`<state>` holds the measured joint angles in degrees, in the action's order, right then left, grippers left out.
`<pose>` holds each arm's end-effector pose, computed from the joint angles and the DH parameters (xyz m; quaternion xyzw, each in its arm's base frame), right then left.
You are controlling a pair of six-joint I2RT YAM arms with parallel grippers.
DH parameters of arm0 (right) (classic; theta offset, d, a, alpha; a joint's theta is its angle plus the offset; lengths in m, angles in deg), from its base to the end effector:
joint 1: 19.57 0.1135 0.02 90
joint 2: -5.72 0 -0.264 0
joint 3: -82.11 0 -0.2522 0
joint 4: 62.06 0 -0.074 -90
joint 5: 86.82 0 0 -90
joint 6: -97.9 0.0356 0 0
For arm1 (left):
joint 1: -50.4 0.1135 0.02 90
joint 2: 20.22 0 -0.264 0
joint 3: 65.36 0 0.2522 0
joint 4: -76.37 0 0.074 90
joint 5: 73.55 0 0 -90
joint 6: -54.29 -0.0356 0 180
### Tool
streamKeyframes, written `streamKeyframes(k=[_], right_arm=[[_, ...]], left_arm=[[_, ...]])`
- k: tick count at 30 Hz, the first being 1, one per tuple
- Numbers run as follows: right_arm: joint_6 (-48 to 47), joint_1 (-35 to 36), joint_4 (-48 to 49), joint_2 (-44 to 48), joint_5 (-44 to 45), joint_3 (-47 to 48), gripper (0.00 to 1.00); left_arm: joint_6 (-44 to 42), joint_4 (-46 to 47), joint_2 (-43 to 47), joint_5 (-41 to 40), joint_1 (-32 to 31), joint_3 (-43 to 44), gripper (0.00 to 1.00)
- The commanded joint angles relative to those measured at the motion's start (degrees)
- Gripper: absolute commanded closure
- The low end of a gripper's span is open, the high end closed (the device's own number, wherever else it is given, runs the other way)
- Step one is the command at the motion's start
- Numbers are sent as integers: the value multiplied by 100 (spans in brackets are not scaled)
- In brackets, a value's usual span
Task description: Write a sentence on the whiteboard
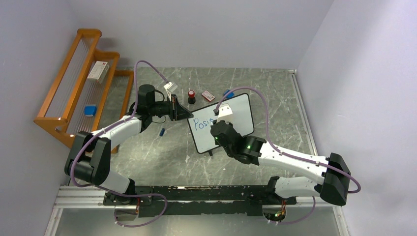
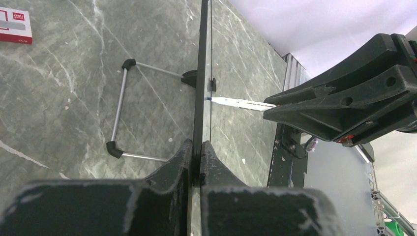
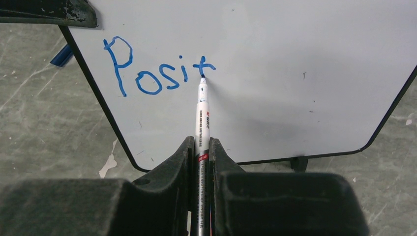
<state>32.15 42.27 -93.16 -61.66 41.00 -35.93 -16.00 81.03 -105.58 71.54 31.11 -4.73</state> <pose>0.1380 0.2115 0.2726 -0.1342 0.8468 0.0790 0.5086 0.2890 -0.1321 0.2387 0.2624 0.7276 -0.5269 0.3525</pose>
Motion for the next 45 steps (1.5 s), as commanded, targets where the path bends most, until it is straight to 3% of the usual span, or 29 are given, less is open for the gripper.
streamKeyframes(k=[1, 45], right_arm=[[63, -67, -219, -31, 26, 31, 100], [-246, -92, 101, 381, 363, 77, 100]], left_arm=[[-250, -378, -173, -59, -22, 15, 95], [-320, -481, -204, -80, -21, 51, 95]])
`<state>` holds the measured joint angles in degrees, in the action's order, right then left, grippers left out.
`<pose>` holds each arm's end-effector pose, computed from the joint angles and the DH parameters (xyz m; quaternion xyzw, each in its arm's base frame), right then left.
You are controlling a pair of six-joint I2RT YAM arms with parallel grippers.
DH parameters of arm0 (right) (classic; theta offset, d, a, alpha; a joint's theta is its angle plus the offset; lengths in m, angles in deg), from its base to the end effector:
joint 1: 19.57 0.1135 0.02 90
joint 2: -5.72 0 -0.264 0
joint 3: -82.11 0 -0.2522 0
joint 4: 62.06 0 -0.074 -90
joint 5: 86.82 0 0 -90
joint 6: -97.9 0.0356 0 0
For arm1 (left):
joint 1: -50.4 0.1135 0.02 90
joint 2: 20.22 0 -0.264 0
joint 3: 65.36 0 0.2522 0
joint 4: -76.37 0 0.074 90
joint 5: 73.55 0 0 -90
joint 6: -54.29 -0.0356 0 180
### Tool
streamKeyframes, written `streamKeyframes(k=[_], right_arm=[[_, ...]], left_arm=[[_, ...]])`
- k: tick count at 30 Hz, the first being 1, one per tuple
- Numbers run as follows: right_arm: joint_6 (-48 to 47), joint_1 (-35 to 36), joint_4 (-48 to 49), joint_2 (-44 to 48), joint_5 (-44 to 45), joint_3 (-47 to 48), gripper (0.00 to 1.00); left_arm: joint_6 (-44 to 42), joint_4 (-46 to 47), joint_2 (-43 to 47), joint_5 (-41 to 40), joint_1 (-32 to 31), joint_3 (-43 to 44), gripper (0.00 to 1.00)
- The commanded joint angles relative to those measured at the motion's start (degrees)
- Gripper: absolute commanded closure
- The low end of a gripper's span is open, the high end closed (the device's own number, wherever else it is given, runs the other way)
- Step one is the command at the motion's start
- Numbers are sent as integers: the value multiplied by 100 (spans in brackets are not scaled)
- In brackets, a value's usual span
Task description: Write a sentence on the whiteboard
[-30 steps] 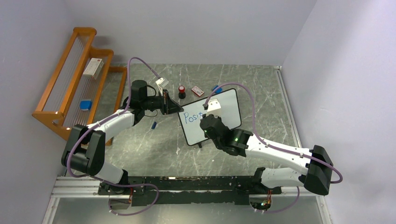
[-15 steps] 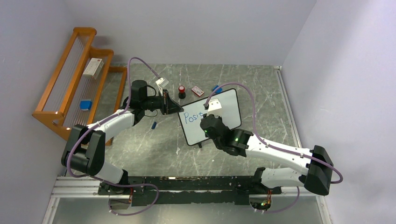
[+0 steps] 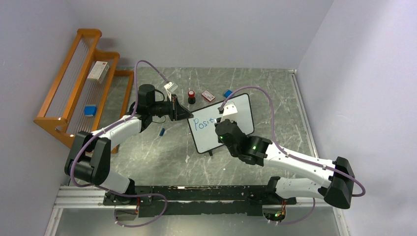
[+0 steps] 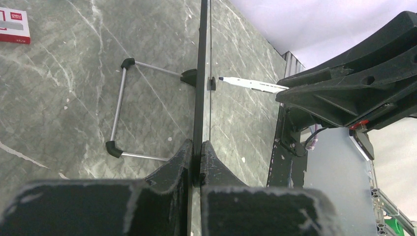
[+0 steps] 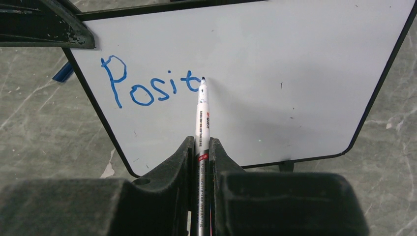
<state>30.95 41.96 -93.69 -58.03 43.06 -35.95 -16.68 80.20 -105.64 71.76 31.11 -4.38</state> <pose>0.1344 0.2000 0.2865 -0.1202 0.8349 0.0775 0.5316 0.2893 -0.1323 0.2391 0.2658 0.7277 -0.5260 0.3510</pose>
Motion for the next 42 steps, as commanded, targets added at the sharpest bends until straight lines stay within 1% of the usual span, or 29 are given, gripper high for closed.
streamKeyframes(k=[1, 16, 23, 35, 42], right_arm=[[-152, -77, 188, -10, 129, 77, 100], [-322, -238, 554, -290, -98, 99, 100], [-291, -303, 442, -379, -171, 137, 100], [-312, -305, 227, 81, -139, -27, 100], [-228, -309, 115, 68, -204, -63, 100]], left_arm=[[-251, -396, -198, -103, -21, 13, 95], [-215, -346, -210, -55, -22, 6, 95], [-219, -356, -220, -64, -18, 12, 95], [-245, -399, -198, -110, -22, 20, 95], [-251, -414, -202, -126, -22, 24, 95]])
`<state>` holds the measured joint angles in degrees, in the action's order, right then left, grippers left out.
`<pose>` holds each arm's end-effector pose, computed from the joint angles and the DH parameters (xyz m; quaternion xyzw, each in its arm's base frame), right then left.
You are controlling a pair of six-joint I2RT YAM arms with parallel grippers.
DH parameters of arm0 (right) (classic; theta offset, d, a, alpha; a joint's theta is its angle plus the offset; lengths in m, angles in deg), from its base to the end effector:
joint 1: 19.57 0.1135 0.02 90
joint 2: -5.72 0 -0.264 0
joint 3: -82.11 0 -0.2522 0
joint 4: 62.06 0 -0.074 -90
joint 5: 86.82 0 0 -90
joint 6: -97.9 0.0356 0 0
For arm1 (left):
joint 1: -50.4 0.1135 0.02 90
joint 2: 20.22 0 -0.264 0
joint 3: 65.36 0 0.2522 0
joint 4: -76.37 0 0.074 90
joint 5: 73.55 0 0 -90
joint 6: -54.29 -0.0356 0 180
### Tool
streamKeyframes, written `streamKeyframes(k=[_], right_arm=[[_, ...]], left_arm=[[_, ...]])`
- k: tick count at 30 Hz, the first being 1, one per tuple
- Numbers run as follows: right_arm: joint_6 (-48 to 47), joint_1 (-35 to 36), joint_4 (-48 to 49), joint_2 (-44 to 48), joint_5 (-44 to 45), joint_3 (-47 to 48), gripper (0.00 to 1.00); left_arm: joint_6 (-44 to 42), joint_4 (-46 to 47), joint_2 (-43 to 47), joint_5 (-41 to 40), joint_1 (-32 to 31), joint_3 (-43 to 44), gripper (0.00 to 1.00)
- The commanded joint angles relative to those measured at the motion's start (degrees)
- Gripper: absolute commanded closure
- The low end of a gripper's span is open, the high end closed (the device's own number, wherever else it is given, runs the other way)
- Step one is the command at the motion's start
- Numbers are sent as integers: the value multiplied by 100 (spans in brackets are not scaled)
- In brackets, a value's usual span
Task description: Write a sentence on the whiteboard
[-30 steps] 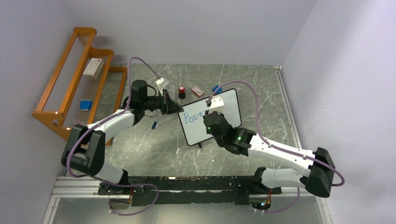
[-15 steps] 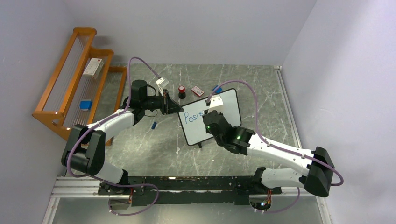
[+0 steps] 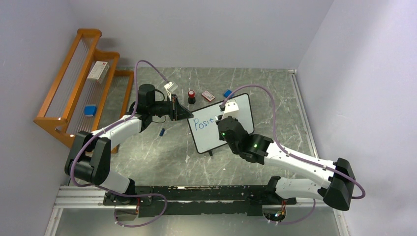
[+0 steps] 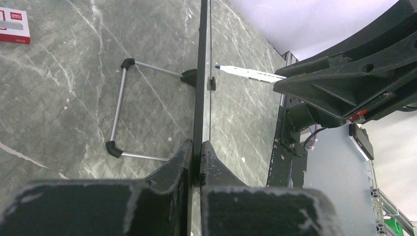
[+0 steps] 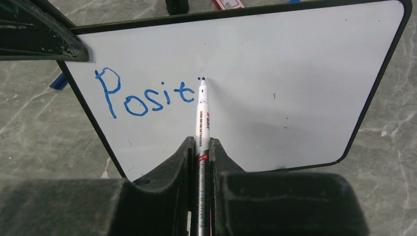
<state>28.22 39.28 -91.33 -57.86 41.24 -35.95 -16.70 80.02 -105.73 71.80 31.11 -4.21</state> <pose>0.1441 0.1959 0.2903 -0.1196 0.8294 0.0784 0.5400 0.2897 -0.1324 0.2393 0.2658 0.7279 -0.5261 0.3502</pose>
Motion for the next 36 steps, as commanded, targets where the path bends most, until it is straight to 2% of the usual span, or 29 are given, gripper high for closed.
streamKeyframes(k=[1, 22, 36], right_arm=[[54, -32, -119, 26, -41, -68, 100], [76, -32, 154, -194, -65, -120, 100], [199, -33, -280, -226, -116, -71, 100]], left_arm=[[-254, -396, -194, -130, -22, 4, 95], [-240, -367, -216, -95, -22, 3, 95], [-257, -396, -211, -108, -22, 15, 95]])
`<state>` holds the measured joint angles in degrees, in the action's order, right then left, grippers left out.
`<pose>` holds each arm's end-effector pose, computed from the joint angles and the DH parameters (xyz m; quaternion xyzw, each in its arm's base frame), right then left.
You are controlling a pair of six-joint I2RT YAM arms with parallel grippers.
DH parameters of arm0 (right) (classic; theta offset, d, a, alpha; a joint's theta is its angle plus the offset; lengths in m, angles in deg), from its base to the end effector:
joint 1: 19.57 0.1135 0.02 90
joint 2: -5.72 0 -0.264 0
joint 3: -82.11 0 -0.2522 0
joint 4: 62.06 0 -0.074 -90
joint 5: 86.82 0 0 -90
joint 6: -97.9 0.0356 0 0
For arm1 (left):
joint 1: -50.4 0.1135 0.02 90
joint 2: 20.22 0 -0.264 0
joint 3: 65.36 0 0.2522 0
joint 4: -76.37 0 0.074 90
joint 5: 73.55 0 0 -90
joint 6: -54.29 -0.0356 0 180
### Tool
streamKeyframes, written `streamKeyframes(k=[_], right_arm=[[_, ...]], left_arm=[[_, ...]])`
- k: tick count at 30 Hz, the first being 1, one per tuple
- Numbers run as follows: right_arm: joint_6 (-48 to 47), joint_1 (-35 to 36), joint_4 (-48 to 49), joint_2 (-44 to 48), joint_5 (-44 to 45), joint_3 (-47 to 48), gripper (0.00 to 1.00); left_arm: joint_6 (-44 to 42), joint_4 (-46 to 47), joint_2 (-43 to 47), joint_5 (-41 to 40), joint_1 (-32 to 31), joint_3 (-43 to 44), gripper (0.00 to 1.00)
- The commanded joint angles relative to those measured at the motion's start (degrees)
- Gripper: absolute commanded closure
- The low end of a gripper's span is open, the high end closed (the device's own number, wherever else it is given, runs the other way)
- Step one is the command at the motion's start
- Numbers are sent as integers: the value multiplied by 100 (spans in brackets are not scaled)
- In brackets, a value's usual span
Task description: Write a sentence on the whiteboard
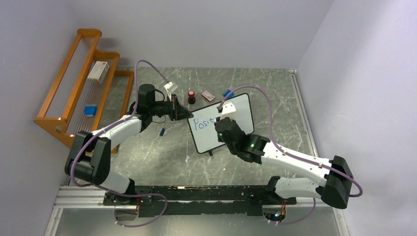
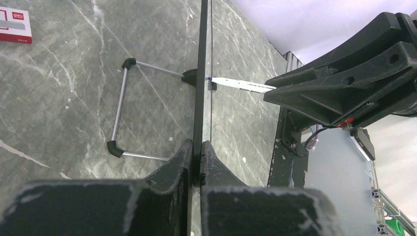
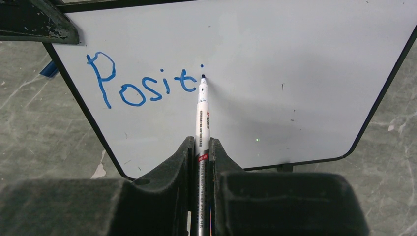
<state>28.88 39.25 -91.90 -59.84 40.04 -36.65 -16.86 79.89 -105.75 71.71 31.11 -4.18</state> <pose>0.1462 0.2003 0.2773 -0.1318 0.8410 0.0706 0.5200 0.2898 -0.1324 0.2392 0.2660 0.7284 -0.5252 0.3506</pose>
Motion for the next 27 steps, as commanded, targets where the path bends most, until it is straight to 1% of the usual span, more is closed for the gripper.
streamKeyframes(k=[1, 15, 27], right_arm=[[157, -36, -254, -27, -6, -7, 100], [261, -37, -473, -18, -119, -20, 100], [236, -33, -412, 114, -56, -29, 100]], left_arm=[[-242, -381, -208, -103, -22, 13, 95], [-284, -426, -174, -139, -22, 20, 95], [-361, -530, -174, -189, -22, 48, 95]])
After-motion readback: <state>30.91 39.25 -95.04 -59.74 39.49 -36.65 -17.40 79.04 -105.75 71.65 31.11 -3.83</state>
